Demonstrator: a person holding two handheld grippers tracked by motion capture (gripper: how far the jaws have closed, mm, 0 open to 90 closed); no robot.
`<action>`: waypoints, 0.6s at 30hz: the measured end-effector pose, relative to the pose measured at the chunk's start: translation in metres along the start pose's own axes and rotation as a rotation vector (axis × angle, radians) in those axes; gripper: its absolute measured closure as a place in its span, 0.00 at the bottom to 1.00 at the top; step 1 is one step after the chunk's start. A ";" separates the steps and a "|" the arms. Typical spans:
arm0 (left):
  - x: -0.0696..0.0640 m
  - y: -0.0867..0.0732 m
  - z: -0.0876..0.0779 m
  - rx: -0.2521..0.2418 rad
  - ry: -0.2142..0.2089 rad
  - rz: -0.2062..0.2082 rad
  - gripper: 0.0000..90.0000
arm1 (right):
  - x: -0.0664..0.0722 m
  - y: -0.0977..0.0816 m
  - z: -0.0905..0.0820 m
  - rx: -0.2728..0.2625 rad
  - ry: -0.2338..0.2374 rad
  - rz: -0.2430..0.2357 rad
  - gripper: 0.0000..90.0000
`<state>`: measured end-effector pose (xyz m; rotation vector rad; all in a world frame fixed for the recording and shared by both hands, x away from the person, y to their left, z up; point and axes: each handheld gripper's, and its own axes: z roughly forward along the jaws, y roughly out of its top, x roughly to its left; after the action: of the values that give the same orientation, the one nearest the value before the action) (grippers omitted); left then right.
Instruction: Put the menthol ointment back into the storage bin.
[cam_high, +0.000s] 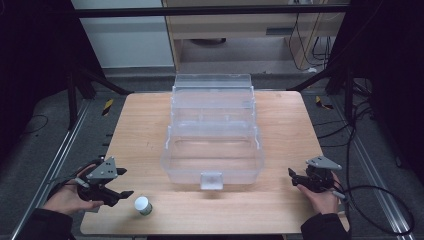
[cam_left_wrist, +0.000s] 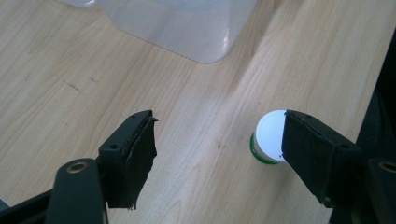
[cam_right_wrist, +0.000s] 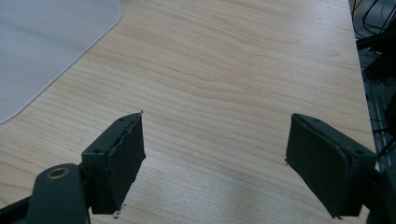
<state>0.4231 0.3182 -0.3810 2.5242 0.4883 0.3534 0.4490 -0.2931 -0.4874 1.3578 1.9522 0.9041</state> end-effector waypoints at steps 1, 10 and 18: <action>-0.001 0.002 0.000 0.011 -0.009 0.013 0.28 | 0.000 0.000 0.000 0.001 0.000 -0.002 0.22; -0.007 0.010 0.005 0.066 -0.066 0.104 0.29 | 0.001 -0.001 0.002 0.014 0.004 -0.009 0.21; -0.011 0.011 0.011 0.110 -0.112 0.151 0.30 | 0.000 -0.001 0.001 0.013 0.002 -0.006 0.22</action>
<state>0.4195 0.2999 -0.3854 2.6782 0.2816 0.2451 0.4494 -0.2928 -0.4890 1.3587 1.9657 0.8914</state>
